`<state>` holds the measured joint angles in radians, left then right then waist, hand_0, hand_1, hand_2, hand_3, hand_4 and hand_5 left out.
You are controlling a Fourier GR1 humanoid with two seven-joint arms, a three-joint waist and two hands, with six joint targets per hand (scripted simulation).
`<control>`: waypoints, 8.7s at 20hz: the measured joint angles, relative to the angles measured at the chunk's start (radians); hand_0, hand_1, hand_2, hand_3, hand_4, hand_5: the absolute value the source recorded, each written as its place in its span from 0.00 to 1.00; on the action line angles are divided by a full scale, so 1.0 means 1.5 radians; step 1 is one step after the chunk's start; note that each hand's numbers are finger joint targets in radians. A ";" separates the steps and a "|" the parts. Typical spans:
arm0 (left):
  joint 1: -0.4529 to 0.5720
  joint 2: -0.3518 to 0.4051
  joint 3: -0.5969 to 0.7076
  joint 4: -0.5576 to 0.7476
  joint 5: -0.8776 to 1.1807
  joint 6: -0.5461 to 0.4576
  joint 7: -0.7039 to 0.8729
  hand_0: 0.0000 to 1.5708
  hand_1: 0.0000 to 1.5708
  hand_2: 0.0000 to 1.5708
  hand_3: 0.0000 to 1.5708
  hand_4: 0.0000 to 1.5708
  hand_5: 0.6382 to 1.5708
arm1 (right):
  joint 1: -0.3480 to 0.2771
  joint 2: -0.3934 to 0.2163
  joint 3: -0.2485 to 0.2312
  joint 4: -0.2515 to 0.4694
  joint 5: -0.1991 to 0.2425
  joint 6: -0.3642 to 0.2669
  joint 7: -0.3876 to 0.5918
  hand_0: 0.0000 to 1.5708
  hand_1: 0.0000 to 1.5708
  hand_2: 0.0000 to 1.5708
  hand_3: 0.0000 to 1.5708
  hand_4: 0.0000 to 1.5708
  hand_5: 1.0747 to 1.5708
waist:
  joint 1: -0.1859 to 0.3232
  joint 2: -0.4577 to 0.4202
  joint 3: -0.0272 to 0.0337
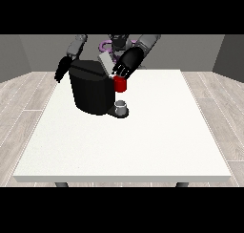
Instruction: Insert the coffee pod into the coffee machine and close the lid
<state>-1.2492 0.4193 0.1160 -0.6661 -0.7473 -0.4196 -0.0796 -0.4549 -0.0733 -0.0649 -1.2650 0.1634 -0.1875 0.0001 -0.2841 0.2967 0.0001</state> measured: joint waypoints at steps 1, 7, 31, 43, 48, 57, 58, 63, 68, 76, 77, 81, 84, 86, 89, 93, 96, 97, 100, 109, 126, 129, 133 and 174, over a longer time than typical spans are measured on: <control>-0.001 -0.003 0.001 0.001 -0.001 0.007 0.002 0.77 0.77 0.79 0.76 0.23 1.00 | -0.003 0.002 0.001 -0.002 0.001 -0.003 0.003 0.00 0.00 0.00 0.00 0.00 1.00 | -0.003 0.001 0.0001; -0.011 0.018 0.010 0.011 -0.002 0.007 -0.014 0.76 0.76 0.77 0.75 0.23 1.00 | -0.002 -0.010 -0.003 -0.005 -0.008 0.014 0.004 0.00 0.00 0.00 0.00 0.00 1.00 | -0.012 0.006 -0.0001; -0.021 0.042 -0.007 0.026 -0.059 0.091 -0.075 0.79 0.79 0.77 0.61 0.00 1.00 | -0.017 -0.001 0.011 -0.024 0.010 -0.003 0.022 0.00 0.00 0.00 0.00 0.00 1.00 | -0.028 0.041 -0.0001; -0.029 0.064 -0.014 0.020 -0.083 0.123 -0.124 0.59 0.59 0.62 0.44 0.00 1.00 | -0.026 0.001 0.015 -0.029 0.019 -0.010 0.017 0.00 0.00 0.00 0.00 0.14 1.00 | -0.032 0.062 0.0008; -0.032 0.076 -0.022 0.020 -0.101 0.137 -0.142 0.00 0.00 0.43 0.34 0.00 1.00 | -0.031 -0.004 0.017 -0.032 0.028 -0.014 0.028 0.00 0.00 0.00 0.00 0.10 1.00 | -0.033 0.069 0.0013; -0.038 0.085 -0.018 0.025 -0.112 0.148 -0.144 0.00 0.00 0.27 0.21 0.00 1.00 | -0.022 -0.003 0.015 -0.021 0.030 -0.017 0.017 0.00 0.00 0.00 0.00 0.10 1.00 | -0.029 0.067 0.0021; -0.041 0.086 -0.018 0.024 -0.113 0.146 -0.144 0.00 0.00 0.23 0.16 0.00 1.00 | -0.020 -0.004 0.013 -0.016 0.030 -0.019 0.007 0.00 0.00 0.00 0.00 0.07 1.00 | -0.027 0.069 0.0024; -0.014 0.067 -0.021 0.026 -0.114 0.141 -0.131 0.00 0.00 0.00 0.04 0.00 1.00 | -0.006 -0.016 -0.010 0.009 0.012 -0.008 0.010 0.00 0.00 0.00 0.00 0.10 1.00 | -0.001 0.030 0.0012; 0.032 0.006 -0.031 0.008 -0.101 0.115 -0.107 0.00 0.00 0.05 0.00 0.00 1.00 | 0.024 -0.029 -0.051 0.070 -0.011 -0.007 -0.011 0.00 0.00 0.00 0.00 0.00 1.00 | 0.060 -0.038 0.0007; 0.146 -0.121 0.053 -0.014 0.032 0.114 -0.129 0.00 0.00 0.00 0.00 0.30 1.00 | 0.099 -0.030 -0.072 0.114 -0.019 -0.013 -0.016 0.00 0.00 0.00 0.00 0.00 1.00 | 0.147 -0.159 -0.0008; 0.166 -0.141 0.073 -0.013 0.060 0.114 -0.134 0.00 0.00 0.00 0.00 0.26 1.00 | 0.111 -0.029 -0.073 0.117 -0.020 -0.013 -0.016 0.00 0.00 0.00 0.00 0.00 1.00 | 0.158 -0.176 -0.0011; 0.255 -0.204 0.147 -0.007 0.161 0.105 -0.161 0.00 0.00 0.00 0.00 0.25 1.00 | 0.161 -0.031 -0.085 0.125 -0.023 -0.018 -0.032 0.00 0.00 0.00 0.00 0.00 1.00 | 0.204 -0.233 -0.0014; 0.333 -0.239 0.161 -0.007 0.192 0.095 -0.170 0.00 0.00 0.00 0.00 0.25 1.00 | 0.208 -0.025 -0.080 0.128 -0.019 -0.019 -0.042 0.00 0.00 0.00 0.00 0.00 1.00 | 0.229 -0.293 -0.0008; 0.373 -0.245 0.167 -0.009 0.207 0.085 -0.164 0.00 0.00 0.00 0.00 0.21 1.00 | 0.222 -0.018 -0.071 0.114 -0.019 -0.014 -0.035 0.00 0.00 0.00 0.00 0.00 1.00 | 0.233 -0.326 -0.0005; 0.436 -0.255 0.166 -0.011 0.214 0.085 -0.171 0.00 0.00 0.00 0.00 0.25 1.00 | 0.223 -0.014 -0.058 0.083 -0.026 0.004 -0.031 0.00 0.00 0.00 0.00 0.00 1.00 | 0.239 -0.359 -0.0003; 0.476 -0.264 0.172 -0.018 0.230 0.087 -0.158 0.00 0.00 0.00 0.00 0.25 1.00 | 0.206 -0.007 -0.035 0.037 -0.051 0.055 -0.016 0.00 0.00 0.00 0.00 0.00 1.00 | 0.242 -0.393 -0.0001; 0.488 -0.268 0.175 -0.033 0.251 0.080 -0.137 0.00 0.00 0.00 0.00 0.27 1.00 | 0.191 -0.012 -0.017 0.011 -0.053 0.080 -0.012 0.00 0.00 0.00 0.00 0.12 1.00 | 0.248 -0.402 -0.0002; 0.494 -0.262 0.177 -0.039 0.258 0.073 -0.134 0.00 0.00 0.00 0.00 0.29 1.00 | 0.183 -0.014 -0.010 -0.001 -0.052 0.087 -0.003 0.00 0.00 0.00 0.00 0.10 1.00 | 0.248 -0.404 -0.0001; 0.516 -0.267 0.164 -0.066 0.272 0.068 -0.118 0.00 0.00 0.00 0.00 0.23 1.00 | 0.164 -0.031 -0.005 -0.020 -0.052 0.108 0.005 0.00 0.00 0.00 0.00 0.15 1.00 | 0.261 -0.406 0.0000; 0.571 -0.273 0.107 -0.206 0.327 0.059 -0.089 0.00 0.00 0.00 0.00 0.23 1.00 | 0.065 -0.071 -0.053 -0.003 -0.082 0.122 0.045 0.00 0.00 0.00 0.00 0.00 1.00 | 0.299 -0.339 0.0001; 0.647 -0.258 0.033 -0.426 0.408 0.084 -0.025 0.00 0.00 0.00 0.00 0.24 1.00 | -0.079 -0.070 -0.083 0.107 -0.147 0.130 0.082 0.00 0.00 0.00 0.00 0.00 1.00 | 0.309 -0.222 0.0001; 0.654 -0.246 0.037 -0.453 0.421 0.084 -0.010 0.00 0.00 0.00 0.00 0.21 1.00 | -0.089 -0.064 -0.071 0.119 -0.143 0.136 0.069 0.00 0.00 0.00 0.00 0.00 1.00 | 0.303 -0.210 0.0000; 0.659 -0.232 0.041 -0.471 0.425 0.094 -0.014 0.00 0.00 0.00 0.00 0.20 1.00 | -0.120 -0.060 -0.057 0.131 -0.136 0.137 0.068 0.00 0.00 0.00 0.00 0.00 1.00 | 0.294 -0.190 0.0000; 0.602 -0.225 -0.012 -0.491 0.429 0.090 -0.027 0.00 0.00 0.00 0.00 0.23 1.00 | -0.296 -0.171 -0.015 0.110 0.034 0.086 0.274 0.00 0.00 0.00 0.00 0.00 1.00 | 0.400 -0.073 0.0214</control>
<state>-0.3464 0.0823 0.0987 -1.4025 -0.1033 -0.2844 -0.1204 -0.8982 -0.3295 -0.0870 -1.0996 0.2142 -0.0590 0.4112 0.3162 0.1874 0.0321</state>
